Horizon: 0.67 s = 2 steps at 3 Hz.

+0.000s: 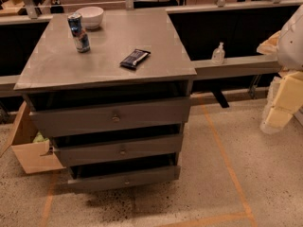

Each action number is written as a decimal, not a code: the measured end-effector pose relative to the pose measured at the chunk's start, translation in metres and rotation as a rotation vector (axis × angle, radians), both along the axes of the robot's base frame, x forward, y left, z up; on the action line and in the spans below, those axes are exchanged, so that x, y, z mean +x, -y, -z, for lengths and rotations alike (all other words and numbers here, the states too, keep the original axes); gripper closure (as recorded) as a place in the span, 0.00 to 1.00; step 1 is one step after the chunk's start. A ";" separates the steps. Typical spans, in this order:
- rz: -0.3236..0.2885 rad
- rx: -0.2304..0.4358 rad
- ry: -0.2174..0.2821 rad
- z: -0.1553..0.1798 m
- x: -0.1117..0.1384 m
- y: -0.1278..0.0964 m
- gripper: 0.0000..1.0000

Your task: Pick rxbar blueberry

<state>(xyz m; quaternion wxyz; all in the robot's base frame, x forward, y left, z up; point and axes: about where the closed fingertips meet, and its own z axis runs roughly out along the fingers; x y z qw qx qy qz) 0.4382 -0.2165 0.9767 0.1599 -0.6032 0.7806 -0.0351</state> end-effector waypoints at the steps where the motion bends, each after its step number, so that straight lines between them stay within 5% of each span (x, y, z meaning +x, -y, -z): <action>1: -0.003 -0.001 0.007 -0.001 0.001 -0.001 0.00; 2: -0.127 0.009 0.038 0.009 0.049 -0.019 0.00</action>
Offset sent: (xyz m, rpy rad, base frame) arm 0.0915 0.0302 -0.0198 0.0192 -0.0596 0.2304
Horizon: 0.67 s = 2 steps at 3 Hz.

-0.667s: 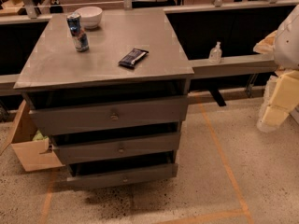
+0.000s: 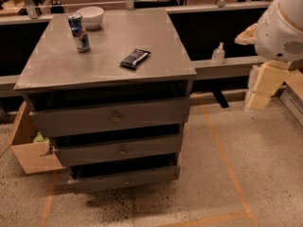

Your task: Pick rxbar blueberry

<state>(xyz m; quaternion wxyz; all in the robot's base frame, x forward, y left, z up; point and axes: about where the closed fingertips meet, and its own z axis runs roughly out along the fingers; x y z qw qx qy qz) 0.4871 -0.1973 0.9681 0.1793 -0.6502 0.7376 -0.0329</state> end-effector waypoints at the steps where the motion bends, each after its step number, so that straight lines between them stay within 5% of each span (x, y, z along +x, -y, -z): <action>1: -0.197 -0.014 0.039 0.003 0.041 -0.022 0.00; 2: -0.413 -0.059 0.091 -0.002 0.071 -0.045 0.00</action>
Offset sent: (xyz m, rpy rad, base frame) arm 0.1030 0.0715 0.0073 -0.1992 -0.2012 0.9220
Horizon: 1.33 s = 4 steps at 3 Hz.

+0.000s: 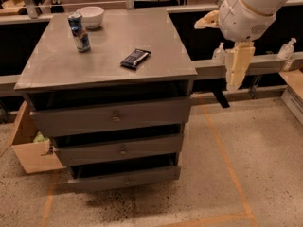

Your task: Pick rxbar blueberry

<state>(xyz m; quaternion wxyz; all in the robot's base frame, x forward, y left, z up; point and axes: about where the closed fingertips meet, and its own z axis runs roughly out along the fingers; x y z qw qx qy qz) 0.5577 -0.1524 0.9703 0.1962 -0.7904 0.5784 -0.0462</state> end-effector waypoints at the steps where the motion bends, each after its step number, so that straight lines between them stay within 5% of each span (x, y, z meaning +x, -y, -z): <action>1: -0.204 -0.066 0.071 -0.002 0.019 -0.023 0.00; 2: -0.289 -0.094 0.099 -0.002 0.021 -0.024 0.00; 3: -0.369 -0.106 0.078 0.008 0.037 -0.025 0.00; 4: -0.470 -0.200 0.067 0.013 0.064 -0.024 0.00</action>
Offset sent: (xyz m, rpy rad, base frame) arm 0.0175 0.0210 0.0018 -0.0590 -0.0636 0.1827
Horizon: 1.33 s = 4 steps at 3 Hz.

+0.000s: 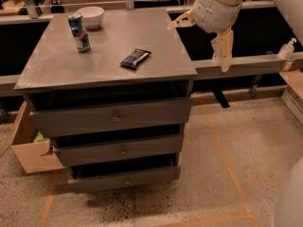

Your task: Pick rxbar blueberry

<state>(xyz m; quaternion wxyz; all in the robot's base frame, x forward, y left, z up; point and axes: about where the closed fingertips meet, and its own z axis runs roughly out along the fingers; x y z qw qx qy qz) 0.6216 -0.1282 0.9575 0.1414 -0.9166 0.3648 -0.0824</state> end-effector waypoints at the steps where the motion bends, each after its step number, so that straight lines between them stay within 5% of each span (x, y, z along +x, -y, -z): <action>1: -0.095 -0.084 0.015 0.006 0.026 -0.013 0.00; 2: -0.142 -0.135 0.039 0.016 0.048 -0.032 0.00; 4: -0.117 -0.176 0.093 0.045 0.088 -0.080 0.00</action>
Offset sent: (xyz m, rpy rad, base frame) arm 0.0564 0.0481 -0.0305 -0.2245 0.0013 0.2008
